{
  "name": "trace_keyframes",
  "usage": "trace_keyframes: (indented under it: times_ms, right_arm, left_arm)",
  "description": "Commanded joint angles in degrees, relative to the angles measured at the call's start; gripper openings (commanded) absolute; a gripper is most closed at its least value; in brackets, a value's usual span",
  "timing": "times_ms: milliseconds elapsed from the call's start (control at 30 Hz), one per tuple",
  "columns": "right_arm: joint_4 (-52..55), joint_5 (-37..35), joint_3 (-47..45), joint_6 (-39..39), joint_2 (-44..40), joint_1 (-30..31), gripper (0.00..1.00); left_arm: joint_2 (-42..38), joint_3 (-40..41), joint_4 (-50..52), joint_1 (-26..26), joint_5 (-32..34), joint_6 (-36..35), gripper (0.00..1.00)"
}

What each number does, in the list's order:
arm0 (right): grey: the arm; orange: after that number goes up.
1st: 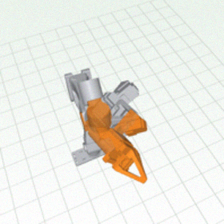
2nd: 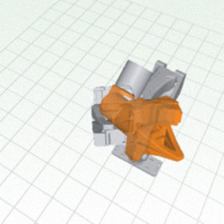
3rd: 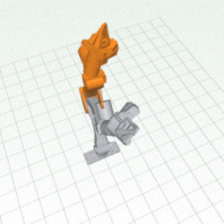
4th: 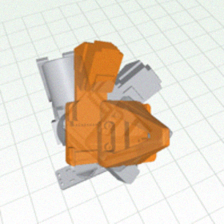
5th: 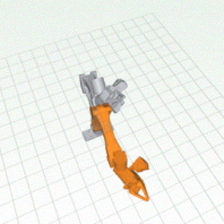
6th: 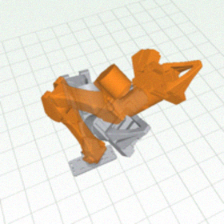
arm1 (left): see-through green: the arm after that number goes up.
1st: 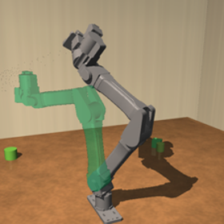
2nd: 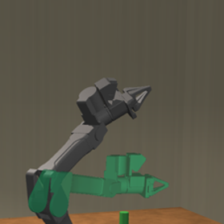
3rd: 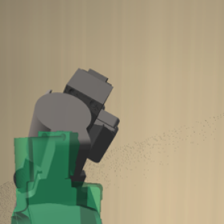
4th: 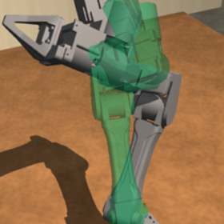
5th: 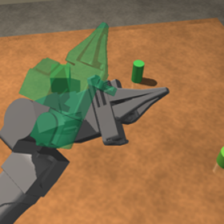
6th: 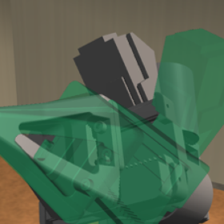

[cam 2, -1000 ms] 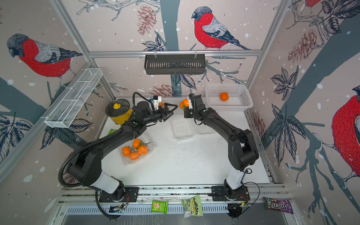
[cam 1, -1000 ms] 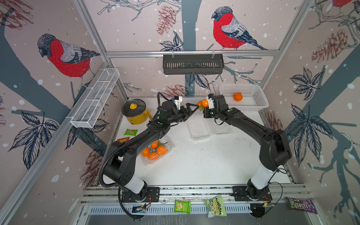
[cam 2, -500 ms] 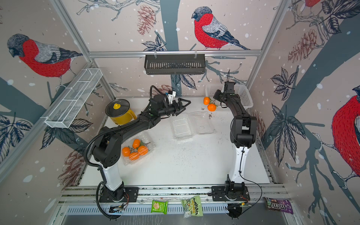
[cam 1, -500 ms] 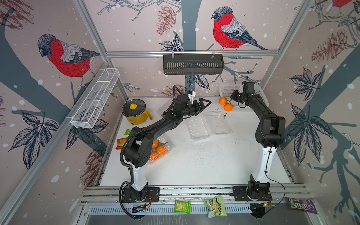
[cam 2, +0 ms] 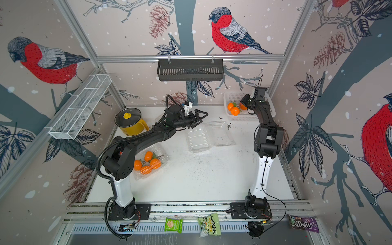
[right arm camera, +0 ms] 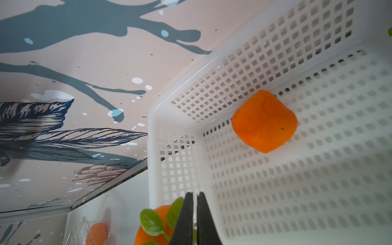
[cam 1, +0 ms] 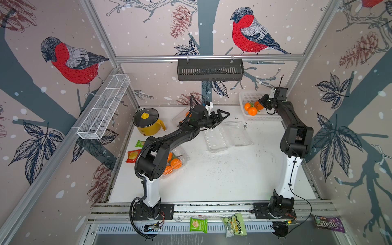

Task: Take oranges out of containers
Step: Place the orange in the basket, then move the packing box to the center of the board.

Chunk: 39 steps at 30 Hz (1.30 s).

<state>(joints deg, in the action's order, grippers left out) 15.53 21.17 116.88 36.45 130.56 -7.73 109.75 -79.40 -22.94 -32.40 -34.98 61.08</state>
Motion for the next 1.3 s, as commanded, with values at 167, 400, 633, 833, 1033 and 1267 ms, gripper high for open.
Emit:
trace_keyframes:
  times_ms: [167,400,633,833,1033,1267]
  right_arm:
    - [-5.89,-9.79,0.10,5.16,1.67,0.51,0.16]
    - [-7.79,-9.16,-4.39,-0.63,-6.04,4.51,0.74]
    - [-5.48,-15.11,-23.58,-11.10,-22.32,18.56,1.00]
    - [-6.64,-14.40,-43.29,-13.56,-31.75,33.64,1.00]
    - [-11.52,-9.41,-47.52,-10.76,-31.77,49.62,1.00]
    - [-12.55,-7.31,-36.63,-7.76,-18.72,61.13,1.00]
  left_arm:
    - [-4.71,2.40,3.64,1.29,-1.37,-3.48,0.97]
    - [-15.90,3.32,29.62,6.46,8.26,-20.19,0.97]
    - [-23.84,14.33,37.01,10.80,12.57,-22.59,0.97]
    - [-35.91,17.25,48.32,12.74,23.54,-26.19,0.97]
    - [-48.86,25.84,56.57,22.84,28.03,-28.05,0.97]
    - [-55.71,32.46,62.34,41.88,26.67,-29.56,0.97]
